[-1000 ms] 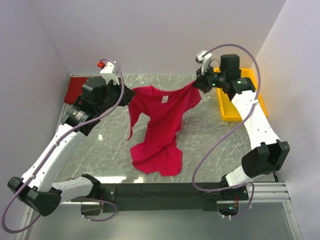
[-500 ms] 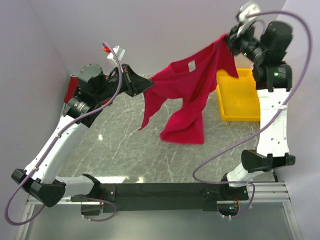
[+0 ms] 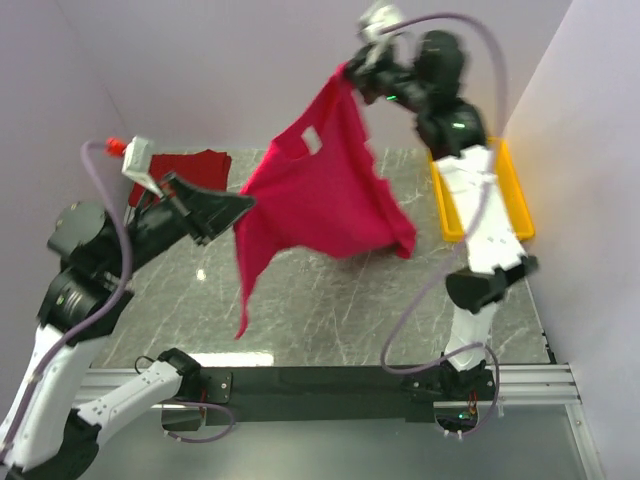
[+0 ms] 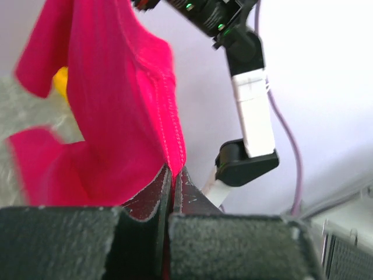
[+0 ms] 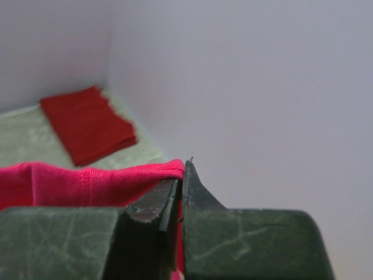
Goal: Fold and stack the t-shirts
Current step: Flatten the tshirt out
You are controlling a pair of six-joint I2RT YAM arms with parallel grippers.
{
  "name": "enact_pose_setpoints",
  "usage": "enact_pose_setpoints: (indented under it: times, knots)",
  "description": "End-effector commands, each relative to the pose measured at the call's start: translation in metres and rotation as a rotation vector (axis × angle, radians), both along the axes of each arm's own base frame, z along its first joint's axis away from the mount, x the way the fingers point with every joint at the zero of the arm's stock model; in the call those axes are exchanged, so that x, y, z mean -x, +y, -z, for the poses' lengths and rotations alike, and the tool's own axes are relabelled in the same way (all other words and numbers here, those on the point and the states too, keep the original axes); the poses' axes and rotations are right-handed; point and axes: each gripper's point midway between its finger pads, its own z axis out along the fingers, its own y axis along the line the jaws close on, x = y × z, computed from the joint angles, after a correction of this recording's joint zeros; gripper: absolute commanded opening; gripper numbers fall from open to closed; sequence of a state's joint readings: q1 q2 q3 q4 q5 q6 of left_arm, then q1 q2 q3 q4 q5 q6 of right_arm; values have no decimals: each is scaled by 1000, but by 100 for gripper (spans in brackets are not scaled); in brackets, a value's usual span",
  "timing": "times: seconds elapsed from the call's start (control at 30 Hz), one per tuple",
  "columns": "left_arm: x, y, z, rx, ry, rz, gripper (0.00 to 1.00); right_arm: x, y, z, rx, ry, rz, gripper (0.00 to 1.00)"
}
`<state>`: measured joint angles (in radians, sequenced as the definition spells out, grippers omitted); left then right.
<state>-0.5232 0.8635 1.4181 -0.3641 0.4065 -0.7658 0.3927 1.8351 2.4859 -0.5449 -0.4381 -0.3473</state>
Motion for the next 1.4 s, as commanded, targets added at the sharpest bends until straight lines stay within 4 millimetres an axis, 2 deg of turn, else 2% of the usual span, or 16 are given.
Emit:
enact_pose_setpoints:
  times: [0.0, 0.17, 0.27, 0.43, 0.63, 0.73, 0.8, 0.9, 1.07, 1.1, 1.17, 1.2, 1.23, 1.27, 1.3, 1.37]
  knots:
    - [-25, 28, 72, -33, 333, -246, 1, -34, 53, 84, 124, 129, -39, 0]
    - [-30, 47, 180, -72, 673, -415, 1, -32, 134, 213, 257, 338, -165, 0]
    - [-22, 53, 232, -81, 830, -468, 1, -19, 172, 262, 277, 432, -229, 0]
    - [-11, 82, 293, -121, 979, -646, 1, -1, 224, 296, 271, 466, -290, 0]
    - [3, 110, 328, -103, 1085, -807, 1, 29, 282, 340, 271, 513, -318, 3]
    - [7, 118, 329, -68, 1099, -850, 2, 36, 302, 349, 251, 520, -284, 22]
    - [8, 124, 325, -48, 1087, -880, 19, 35, 309, 348, 239, 502, -259, 54]
    - [9, 138, 304, -19, 1051, -940, 50, 20, 304, 341, 223, 468, -180, 75]
    - [-2, 151, 278, -11, 964, -1003, 69, -11, 265, 317, 198, 464, -101, 80]
    - [-7, 150, 275, -26, 945, -1008, 71, -9, 255, 326, 220, 506, -126, 80]
    - [-20, 145, 267, -60, 881, -985, 77, -20, 216, 306, 218, 522, -146, 81]
    - [-27, 140, 269, -99, 866, -972, 79, -13, 197, 327, 270, 588, -178, 79]
    - [-41, 128, 261, -87, 818, -925, 81, 3, 186, 306, 271, 570, -277, 78]
    - [-46, 124, 263, -167, 771, -894, 82, -7, 157, 307, 267, 596, -263, 77]
    - [-56, 117, 271, -224, 766, -876, 83, 6, 138, 335, 323, 657, -302, 76]
    - [-75, 111, 275, -331, 706, -835, 84, 15, 97, 322, 323, 663, -309, 75]
